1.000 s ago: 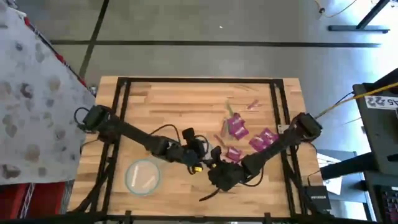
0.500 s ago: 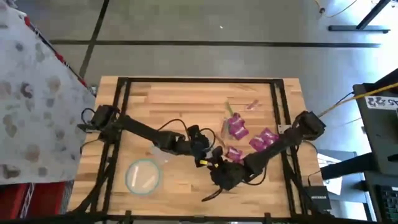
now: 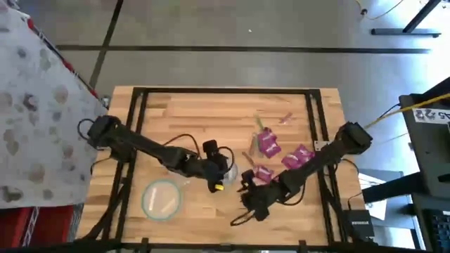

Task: Sort candy
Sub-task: Close the top small transparent bin

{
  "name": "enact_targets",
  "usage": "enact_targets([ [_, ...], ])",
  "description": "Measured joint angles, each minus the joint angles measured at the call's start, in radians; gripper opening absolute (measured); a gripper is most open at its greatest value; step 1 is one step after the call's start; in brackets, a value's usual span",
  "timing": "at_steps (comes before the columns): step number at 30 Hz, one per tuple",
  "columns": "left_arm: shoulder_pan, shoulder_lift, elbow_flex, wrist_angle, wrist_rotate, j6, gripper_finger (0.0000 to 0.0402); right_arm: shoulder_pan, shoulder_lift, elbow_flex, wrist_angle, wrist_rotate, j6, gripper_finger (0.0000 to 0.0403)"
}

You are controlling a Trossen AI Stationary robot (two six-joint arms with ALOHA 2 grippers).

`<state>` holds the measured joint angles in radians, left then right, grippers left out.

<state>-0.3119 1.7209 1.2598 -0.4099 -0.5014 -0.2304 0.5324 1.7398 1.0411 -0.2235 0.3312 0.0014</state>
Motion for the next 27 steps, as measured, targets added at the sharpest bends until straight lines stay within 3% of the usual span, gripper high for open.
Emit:
enact_targets([
  [4,0.005,0.030,-0.039,-0.021,0.085,-0.061,0.0188,-0.053,0.001,-0.011,-0.013,0.068,0.018,0.0139],
  [12,-0.007,0.028,-0.074,0.086,0.088,-0.055,0.0188,-0.138,-0.022,-0.011,-0.204,0.203,0.076,0.0128],
  [17,-0.001,0.024,-0.073,0.090,0.075,-0.049,0.0188,-0.131,-0.112,-0.011,-0.277,0.205,0.129,0.0127],
  [21,0.012,0.024,-0.072,0.080,0.072,-0.047,0.0188,-0.118,-0.183,-0.010,-0.178,0.125,0.119,0.0105],
  [27,0.036,0.019,-0.108,0.092,0.079,-0.044,0.0188,-0.134,-0.157,-0.009,-0.002,-0.093,0.060,0.0010],
])
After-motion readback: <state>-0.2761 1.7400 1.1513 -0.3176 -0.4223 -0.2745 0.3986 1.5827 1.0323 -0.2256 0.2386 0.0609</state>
